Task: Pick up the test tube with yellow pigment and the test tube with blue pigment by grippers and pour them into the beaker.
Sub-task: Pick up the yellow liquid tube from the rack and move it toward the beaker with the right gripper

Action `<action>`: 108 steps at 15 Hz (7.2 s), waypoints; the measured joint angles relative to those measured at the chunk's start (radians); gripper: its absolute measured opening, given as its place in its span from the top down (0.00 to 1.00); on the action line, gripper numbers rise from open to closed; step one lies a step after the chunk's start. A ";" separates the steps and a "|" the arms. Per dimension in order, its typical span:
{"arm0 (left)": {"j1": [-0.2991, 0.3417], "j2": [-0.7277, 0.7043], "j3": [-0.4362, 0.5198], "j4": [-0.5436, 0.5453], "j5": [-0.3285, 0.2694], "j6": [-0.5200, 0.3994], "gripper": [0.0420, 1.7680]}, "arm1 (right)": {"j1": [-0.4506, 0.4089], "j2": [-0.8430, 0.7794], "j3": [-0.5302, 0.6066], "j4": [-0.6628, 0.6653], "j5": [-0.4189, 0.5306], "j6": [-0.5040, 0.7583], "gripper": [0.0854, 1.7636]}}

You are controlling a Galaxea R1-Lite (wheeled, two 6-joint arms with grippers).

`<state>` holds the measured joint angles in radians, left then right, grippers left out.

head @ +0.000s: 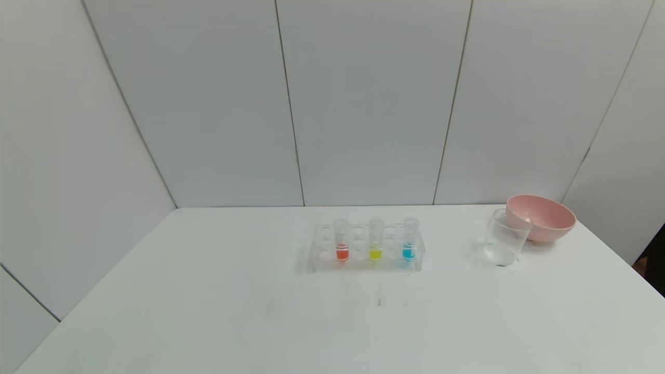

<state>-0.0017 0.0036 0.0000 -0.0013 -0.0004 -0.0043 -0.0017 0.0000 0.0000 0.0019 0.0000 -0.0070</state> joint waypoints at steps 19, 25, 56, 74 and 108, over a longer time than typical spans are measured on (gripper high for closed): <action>0.000 0.000 0.000 0.000 0.000 0.000 0.00 | 0.000 0.005 -0.073 -0.004 0.002 0.015 0.03; 0.000 0.000 0.000 0.000 0.000 0.000 0.00 | 0.033 0.221 -0.206 -0.065 0.003 0.056 0.03; 0.000 0.000 0.000 0.000 0.000 0.000 0.00 | 1.186 1.899 -0.642 -0.916 -0.968 0.362 0.03; 0.000 0.000 0.000 0.000 0.000 0.000 0.00 | 0.846 2.237 -1.079 -0.915 -0.687 0.202 0.03; 0.000 0.000 0.000 0.000 0.000 0.000 0.00 | 0.734 2.399 -1.343 -0.932 -0.627 0.079 0.71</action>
<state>-0.0017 0.0036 0.0000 -0.0013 -0.0004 -0.0043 0.7326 2.3987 -1.3430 -0.9304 -0.6266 0.0721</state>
